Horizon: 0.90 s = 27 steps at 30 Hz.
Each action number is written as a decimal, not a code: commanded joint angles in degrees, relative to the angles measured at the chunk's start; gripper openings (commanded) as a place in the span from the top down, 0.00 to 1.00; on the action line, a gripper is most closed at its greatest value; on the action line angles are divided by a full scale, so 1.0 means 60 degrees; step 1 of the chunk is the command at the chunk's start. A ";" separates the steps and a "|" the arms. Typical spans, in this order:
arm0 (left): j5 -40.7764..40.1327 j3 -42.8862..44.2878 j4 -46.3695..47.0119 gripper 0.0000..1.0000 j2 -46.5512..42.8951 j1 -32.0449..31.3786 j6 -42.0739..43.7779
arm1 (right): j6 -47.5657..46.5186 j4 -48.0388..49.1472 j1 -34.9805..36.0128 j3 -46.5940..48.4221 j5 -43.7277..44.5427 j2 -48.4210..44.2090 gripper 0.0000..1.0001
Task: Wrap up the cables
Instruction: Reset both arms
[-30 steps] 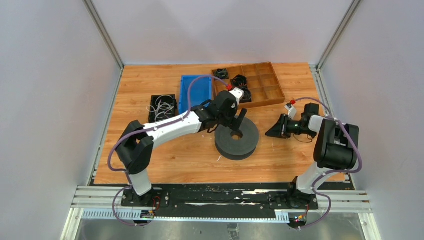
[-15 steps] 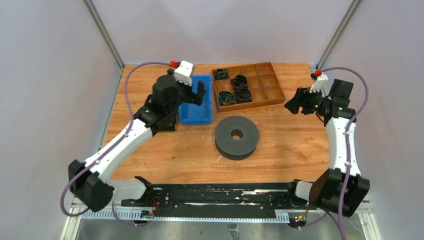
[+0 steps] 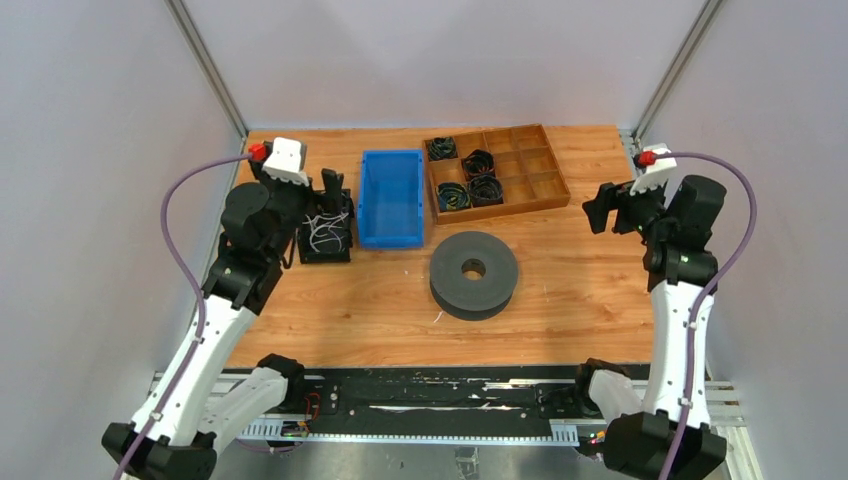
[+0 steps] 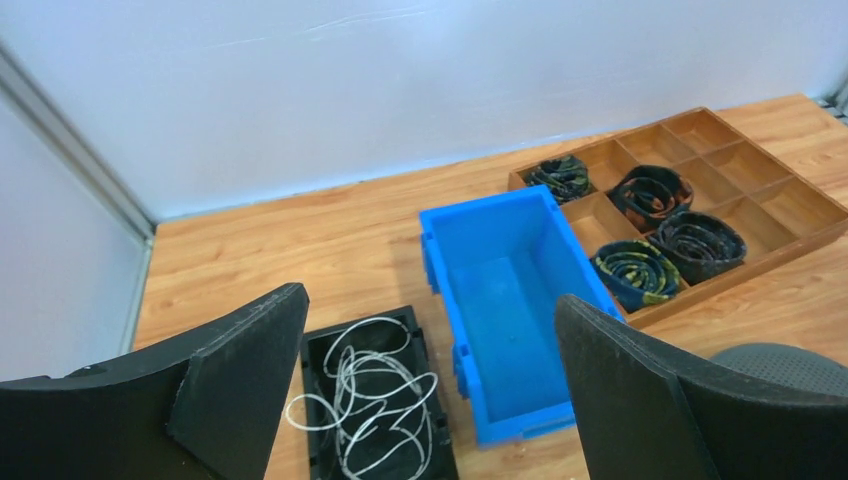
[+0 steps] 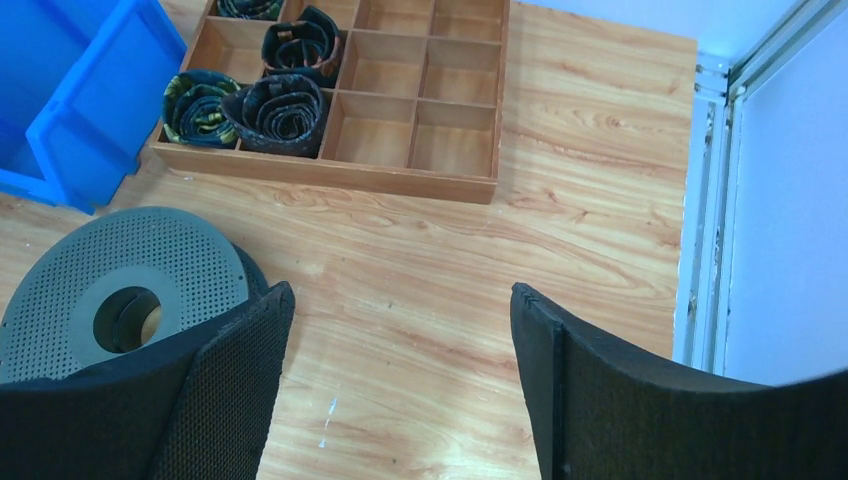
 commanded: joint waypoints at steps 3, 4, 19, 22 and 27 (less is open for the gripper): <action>0.0155 -0.1117 0.0283 0.02 -0.1120 0.0666 -0.0215 | 0.0446 0.1402 -0.0054 -0.1092 -0.0413 -0.0872 0.21; 0.0091 -0.1314 0.0489 0.02 -0.1220 0.0774 -0.0332 | 0.0428 0.1370 -0.0053 -0.1088 -0.0339 -0.0960 0.21; 0.1352 -0.1355 -0.0568 0.01 -0.1961 0.1149 0.0059 | -0.0155 0.0823 -0.0048 -0.1197 -0.0442 -0.1326 0.21; 0.1587 -0.1234 -0.0764 0.00 -0.2017 0.1149 0.0049 | -0.0208 0.0761 -0.0047 -0.1155 -0.0448 -0.1326 0.21; 0.1713 -0.1231 -0.0832 0.00 -0.2063 0.1149 0.0127 | -0.0211 0.0710 -0.0046 -0.1150 -0.0508 -0.1412 0.21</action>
